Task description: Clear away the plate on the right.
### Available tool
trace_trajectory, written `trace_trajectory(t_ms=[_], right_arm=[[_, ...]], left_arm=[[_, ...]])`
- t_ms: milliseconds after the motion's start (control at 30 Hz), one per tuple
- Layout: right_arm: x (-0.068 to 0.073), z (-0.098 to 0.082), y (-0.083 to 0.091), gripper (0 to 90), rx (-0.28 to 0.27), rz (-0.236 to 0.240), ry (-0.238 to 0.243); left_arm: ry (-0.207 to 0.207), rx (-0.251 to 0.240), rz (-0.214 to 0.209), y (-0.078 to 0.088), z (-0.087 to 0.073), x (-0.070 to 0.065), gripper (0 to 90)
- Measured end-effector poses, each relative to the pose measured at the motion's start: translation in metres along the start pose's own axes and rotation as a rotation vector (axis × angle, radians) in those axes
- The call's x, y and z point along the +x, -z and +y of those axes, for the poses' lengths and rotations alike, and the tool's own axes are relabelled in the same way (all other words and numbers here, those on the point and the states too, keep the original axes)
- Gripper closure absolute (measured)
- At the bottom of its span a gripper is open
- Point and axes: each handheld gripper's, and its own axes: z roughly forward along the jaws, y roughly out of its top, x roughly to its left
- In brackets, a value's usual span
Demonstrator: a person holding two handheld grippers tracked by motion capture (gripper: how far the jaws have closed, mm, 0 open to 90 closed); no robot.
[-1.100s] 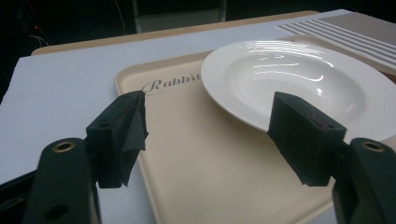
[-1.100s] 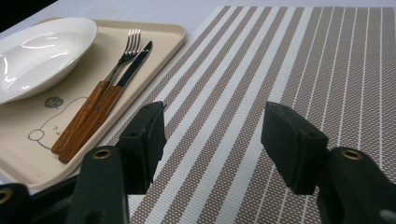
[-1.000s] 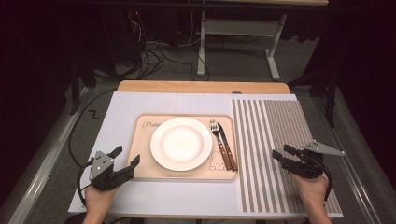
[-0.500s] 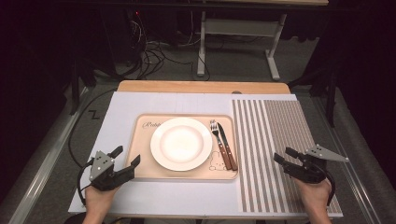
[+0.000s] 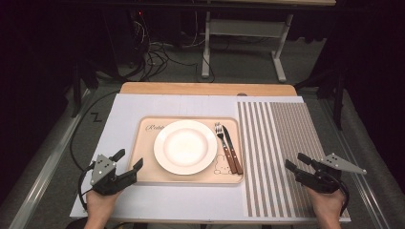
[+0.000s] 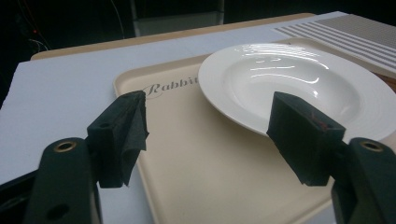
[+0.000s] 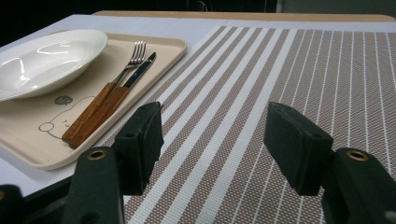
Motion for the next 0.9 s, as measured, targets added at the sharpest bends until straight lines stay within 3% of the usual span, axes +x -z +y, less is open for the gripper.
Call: trace_trajectory(t_ms=[400,733,900], right_arm=[[-0.008,-0.008,0.009,33.9,-0.02,-0.037,0.018],[-0.018,-0.015,0.014,31.8,-0.021,-0.076,-0.013],[-0.02,-0.018,0.012,31.9,-0.013,-0.089,0.013]], left_arm=[[0.002,-0.002,0.003,0.001,0.0,0.001,28.6],[0.028,-0.016,0.015,0.006,0.0,0.008,28.4],[0.037,-0.019,0.027,0.008,-0.001,0.011,28.4]])
